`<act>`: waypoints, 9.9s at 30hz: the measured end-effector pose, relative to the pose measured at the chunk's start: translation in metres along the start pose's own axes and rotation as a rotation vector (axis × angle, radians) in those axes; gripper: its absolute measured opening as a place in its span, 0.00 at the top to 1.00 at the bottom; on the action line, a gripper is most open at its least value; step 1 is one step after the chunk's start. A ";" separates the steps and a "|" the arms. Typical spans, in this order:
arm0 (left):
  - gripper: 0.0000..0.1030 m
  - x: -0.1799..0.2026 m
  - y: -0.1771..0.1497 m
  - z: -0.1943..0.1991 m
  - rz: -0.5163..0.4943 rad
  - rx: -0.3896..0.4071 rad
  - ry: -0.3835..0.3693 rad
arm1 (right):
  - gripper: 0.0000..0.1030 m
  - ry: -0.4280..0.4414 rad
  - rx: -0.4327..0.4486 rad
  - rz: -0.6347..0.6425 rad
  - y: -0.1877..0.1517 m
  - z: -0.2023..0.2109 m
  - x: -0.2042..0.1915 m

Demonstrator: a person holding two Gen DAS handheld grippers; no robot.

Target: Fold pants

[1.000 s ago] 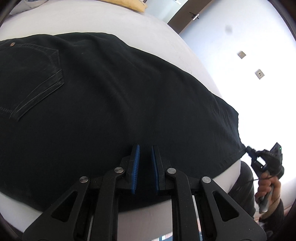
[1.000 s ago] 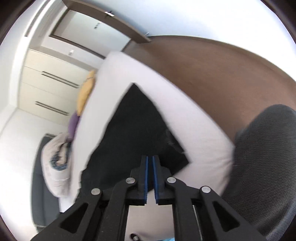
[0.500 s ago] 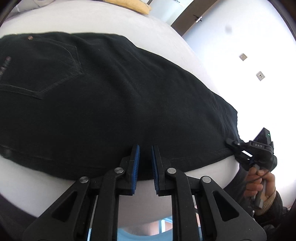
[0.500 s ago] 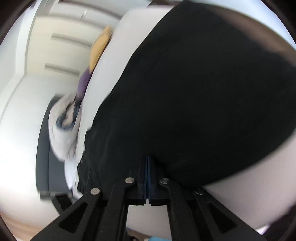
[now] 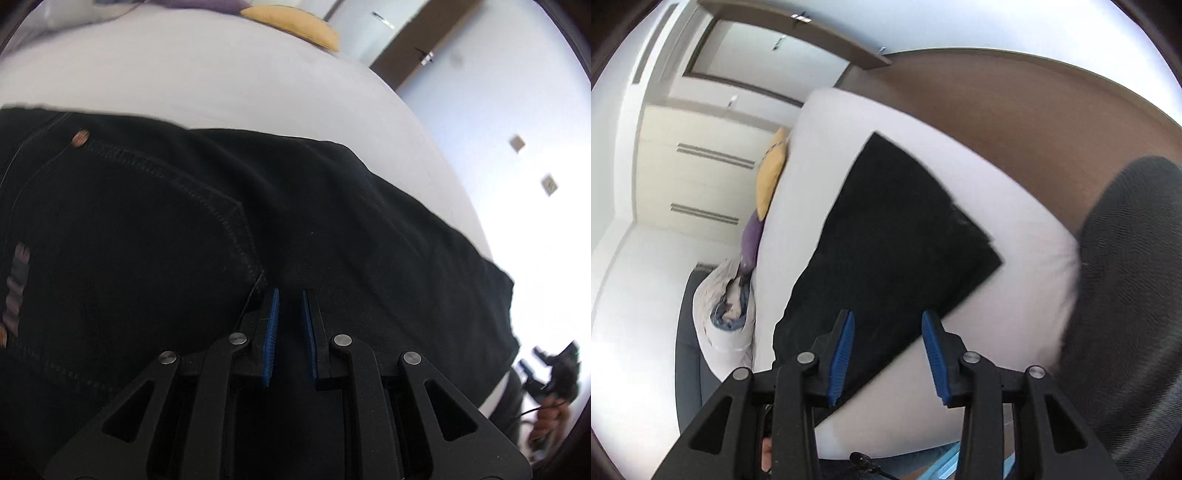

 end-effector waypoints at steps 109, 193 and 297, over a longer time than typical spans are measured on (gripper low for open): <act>0.91 0.126 0.032 -0.027 -0.088 -0.353 -0.259 | 0.89 -0.357 -0.173 1.807 -0.303 -0.216 -0.211; 0.14 -0.349 -0.096 0.276 0.714 0.231 -0.033 | 0.66 0.211 -0.798 0.286 -0.108 -0.291 -0.116; 0.85 0.094 -0.196 0.125 -1.411 0.476 0.420 | 0.76 0.192 -0.629 0.252 -0.049 -0.257 -0.094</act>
Point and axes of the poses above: each gripper's, at about its wrist camera, not at the fingertips, and z roughly against the way its jaws point, x to its right, y to its top, the point moved 3 cm from there along -z, roughly the way its jaws point, and after that the axes turned 12 degrees about y, right-handed, at the moved point
